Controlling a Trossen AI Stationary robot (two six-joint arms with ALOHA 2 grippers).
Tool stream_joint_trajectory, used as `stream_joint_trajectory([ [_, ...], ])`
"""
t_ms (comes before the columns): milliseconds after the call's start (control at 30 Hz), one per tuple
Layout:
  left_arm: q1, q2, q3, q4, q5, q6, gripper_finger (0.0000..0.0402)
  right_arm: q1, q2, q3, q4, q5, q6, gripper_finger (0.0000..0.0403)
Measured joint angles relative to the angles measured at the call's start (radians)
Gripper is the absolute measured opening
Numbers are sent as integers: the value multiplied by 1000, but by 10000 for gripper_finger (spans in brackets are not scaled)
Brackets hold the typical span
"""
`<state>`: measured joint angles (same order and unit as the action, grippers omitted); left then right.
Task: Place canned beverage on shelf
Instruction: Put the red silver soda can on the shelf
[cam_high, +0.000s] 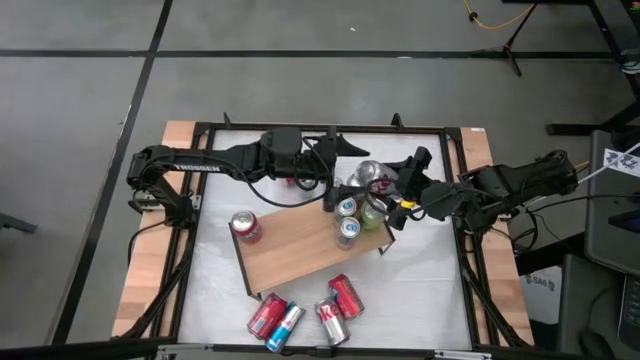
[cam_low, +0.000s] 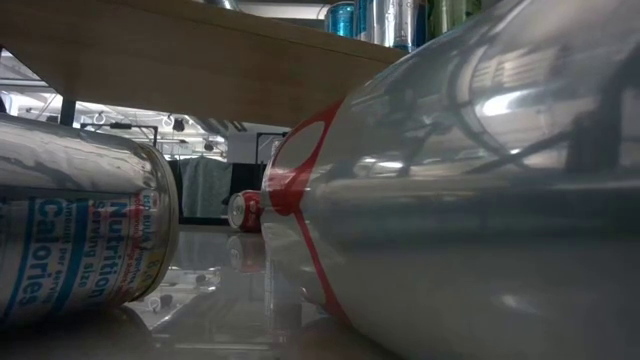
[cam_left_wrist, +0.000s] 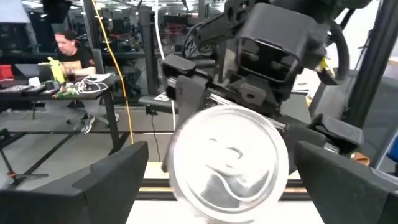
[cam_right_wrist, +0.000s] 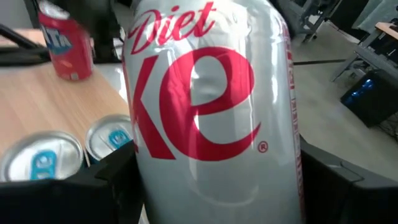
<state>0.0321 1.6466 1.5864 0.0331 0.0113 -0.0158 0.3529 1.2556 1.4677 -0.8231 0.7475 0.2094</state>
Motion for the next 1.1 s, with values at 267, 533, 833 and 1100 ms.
stream_joint_trajectory([
  [267, -25, 2, 0, 0, 0, 0, 395, 0, 4, 0, 88, -71, 3, 301],
  [533, -47, 4, 0, -5, -5, -7, 395, 0, 33, 0, 105, -91, 3, 301],
  [833, -79, 4, -1, -56, -119, -7, 394, 0, 40, 0, 121, -98, 2, 301],
  [1100, -85, 4, -1, -56, -133, -7, 362, 0, 40, 0, 119, -113, 2, 301],
])
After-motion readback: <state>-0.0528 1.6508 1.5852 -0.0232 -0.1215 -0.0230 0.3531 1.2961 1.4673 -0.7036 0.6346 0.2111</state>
